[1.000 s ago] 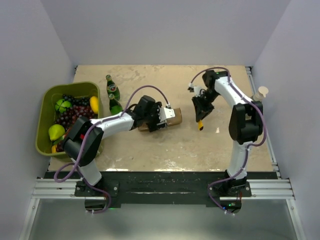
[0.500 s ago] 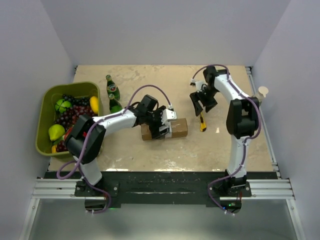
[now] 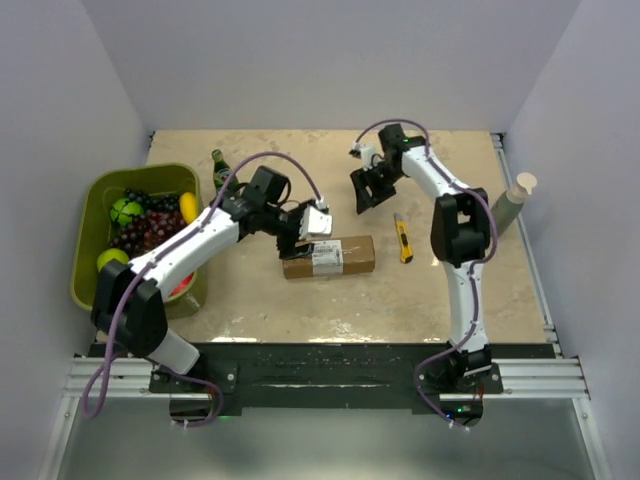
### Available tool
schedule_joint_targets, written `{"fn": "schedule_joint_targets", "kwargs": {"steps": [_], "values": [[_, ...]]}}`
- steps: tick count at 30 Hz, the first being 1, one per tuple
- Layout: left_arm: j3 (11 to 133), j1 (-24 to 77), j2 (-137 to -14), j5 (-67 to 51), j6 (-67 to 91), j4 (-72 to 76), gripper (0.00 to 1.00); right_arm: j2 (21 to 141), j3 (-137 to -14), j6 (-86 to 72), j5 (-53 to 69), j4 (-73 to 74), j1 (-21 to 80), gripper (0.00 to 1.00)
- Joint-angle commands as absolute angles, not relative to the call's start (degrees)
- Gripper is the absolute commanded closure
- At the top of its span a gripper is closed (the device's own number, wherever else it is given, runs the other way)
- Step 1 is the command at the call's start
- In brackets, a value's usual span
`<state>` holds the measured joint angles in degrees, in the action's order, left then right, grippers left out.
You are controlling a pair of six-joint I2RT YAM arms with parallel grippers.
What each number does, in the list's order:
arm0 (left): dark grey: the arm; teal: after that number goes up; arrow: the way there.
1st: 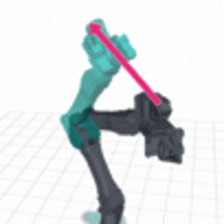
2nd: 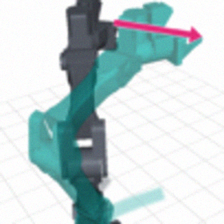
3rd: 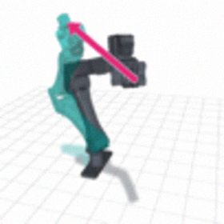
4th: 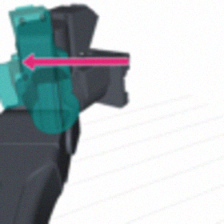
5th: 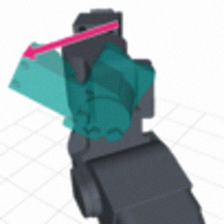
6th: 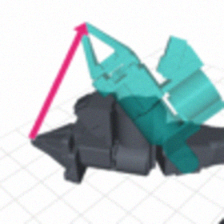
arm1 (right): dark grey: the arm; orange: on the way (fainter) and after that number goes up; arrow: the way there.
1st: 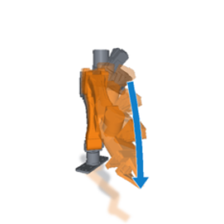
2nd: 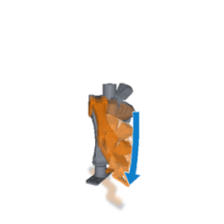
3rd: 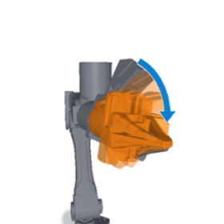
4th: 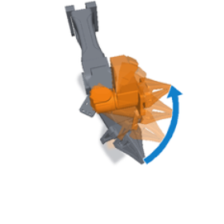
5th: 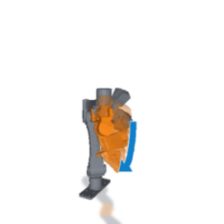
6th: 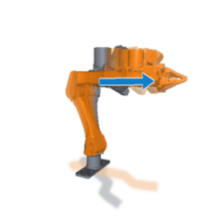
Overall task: Unpack the express box
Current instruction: Place the knife at the center of the board, then adjust the express box at the center of the board.
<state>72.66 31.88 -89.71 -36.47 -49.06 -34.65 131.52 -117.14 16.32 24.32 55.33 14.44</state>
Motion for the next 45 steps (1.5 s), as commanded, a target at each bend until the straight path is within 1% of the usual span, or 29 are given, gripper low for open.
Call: {"fn": "schedule_joint_targets", "kwargs": {"steps": [1, 2, 3, 4, 6, 10, 15, 16, 18, 19, 20, 22, 23, 24, 28, 30, 31, 32, 35, 36, 37, 38, 39, 40, 41, 43, 44, 45], "values": [[65.2, 34.0, -88.1, -39.7, -65.2, -50.2, 0.45, 134.2, -119.0, 15.0, 27.6, 55.6, 17.5, 0.41], [64.6, 34.4, -88.8, -38.3, -67.0, -51.2, 0.61, 133.9, -118.0, 15.0, 28.7, 55.7, 17.4, 0.42], [63.3, 35.0, -89.5, -37.5, -67.9, -51.5, 0.88, 132.4, -116.7, 14.9, 29.1, 55.7, 17.5, 0.43], [62.7, 35.5, -90.3, -36.0, -67.1, -49.3, 0.94, 131.2, -113.8, 14.8, 29.1, 55.5, 17.4, 0.44], [61.4, 35.7, -91.1, -34.3, -63.7, -46.1, 1.00, 129.3, -110.5, 14.9, 29.5, 55.6, 17.5, 0.45], [62.9, 35.2, -95.6, -28.0, -56.7, -37.2, 1.00, 121.1, -100.3, 14.6, 29.6, 55.8, 17.6, 0.47], [66.8, 34.2, -99.7, -21.4, -49.1, -25.5, 1.00, 114.4, -90.5, 14.9, 30.6, 57.2, 17.6, 0.48], [67.8, 34.2, -100.8, -19.0, -48.2, -24.4, 0.99, 112.3, -89.0, 15.0, 31.4, 57.3, 17.6, 0.48], [71.9, 34.0, -104.5, -16.4, -44.2, -22.1, 0.92, 110.1, -84.6, 14.7, 33.3, 57.6, 17.9, 0.50], [73.9, 33.8, -106.1, -15.8, -43.5, -22.3, 0.87, 109.1, -83.0, 14.3, 34.4, 57.4, 18.7, 0.50], [77.7, 33.5, -107.7, -15.6, -42.4, -22.3, 0.78, 107.2, -81.4, 14.3, 35.1, 57.1, 19.2, 0.50], [81.7, 32.3, -112.2, -18.1, -38.4, -23.5, 0.70, 106.1, -77.7, 14.3, 36.7, 55.6, 21.2, 0.50], [85.1, 31.9, -113.6, -19.4, -37.4, -24.3, 0.63, 105.8, -76.9, 14.0, 37.1, 55.2, 21.7, 0.49], [86.3, 31.1, -115.7, -20.4, -34.8, -25.2, 0.59, 106.0, -75.9, 12.1, 37.7, 53.6, 22.1, 0.49], [87.3, 28.7, -115.9, -21.9, -29.8, -27.9, 0.46, 106.6, -76.9, 9.1, 38.3, 51.5, 21.9, 0.48], [85.3, 26.6, -113.1, -22.3, -26.6, -28.5, 0.38, 105.9, -78.0, 8.5, 36.2, 51.2, 20.8, 0.48], [84.9, 25.8, -112.2, -22.9, -25.3, -28.9, 0.31, 105.6, -78.2, 8.1, 36.1, 51.0, 20.1, 0.48], [84.6, 24.9, -110.4, -23.6, -23.2, -30.2, 0.29, 104.9, -78.3, 7.0, 36.1, 50.7, 19.2, 0.48], [82.6, 24.6, -106.5, -26.0, -20.8, -30.2, 0.27, 101.8, -78.6, 4.8, 34.2, 50.0, 16.0, 0.47], [81.9, 24.6, -105.8, -27.6, -20.0, -30.2, 0.27, 98.5, -77.2, 4.2, 33.6, 47.9, 14.5, 0.46], [80.9, 24.6, -105.4, -28.0, -19.7, -30.3, 0.27, 96.6, -76.5, 3.7, 32.7, 46.8, 14.1, 0.39], [80.3, 24.6, -104.8, -28.2, -18.8, -30.4, 0.27, 94.7, -74.9, 3.0, 30.6, 43.7, 14.0, 0.35], [79.6, 24.6, -104.7, -28.5, -18.2, -30.3, 0.27, 90.7, -74.3, 3.0, 30.5, 41.9, 14.1, 0.32], [78.1, 24.5, -104.5, -29.1, -17.7, -30.1, 0.27, 89.3, -73.7, 2.6, 30.6, 40.1, 14.3, 0.27], [77.4, 24.4, -104.5, -30.0, -17.4, -30.1, 0.27, 88.3, -73.7, 0.5, 30.2, 37.4, 14.7, 0.01], [74.9, 24.2, -104.4, -33.6, -14.3, -29.2, 0.28, 89.1, -74.8, -3.4, 30.1, 36.7, 16.2, 0.01], [74.1, 23.7, -104.5, -35.5, -12.9, -27.4, 0.28, 90.4, -77.8, -4.3, 30.3, 37.7, 16.9, 0.01], [73.4, 23.5, -104.6, -39.8, -11.2, -26.2, 0.28, 92.1, -79.9, -4.5, 29.2, 41.7, 19.3, 0.01]]}}
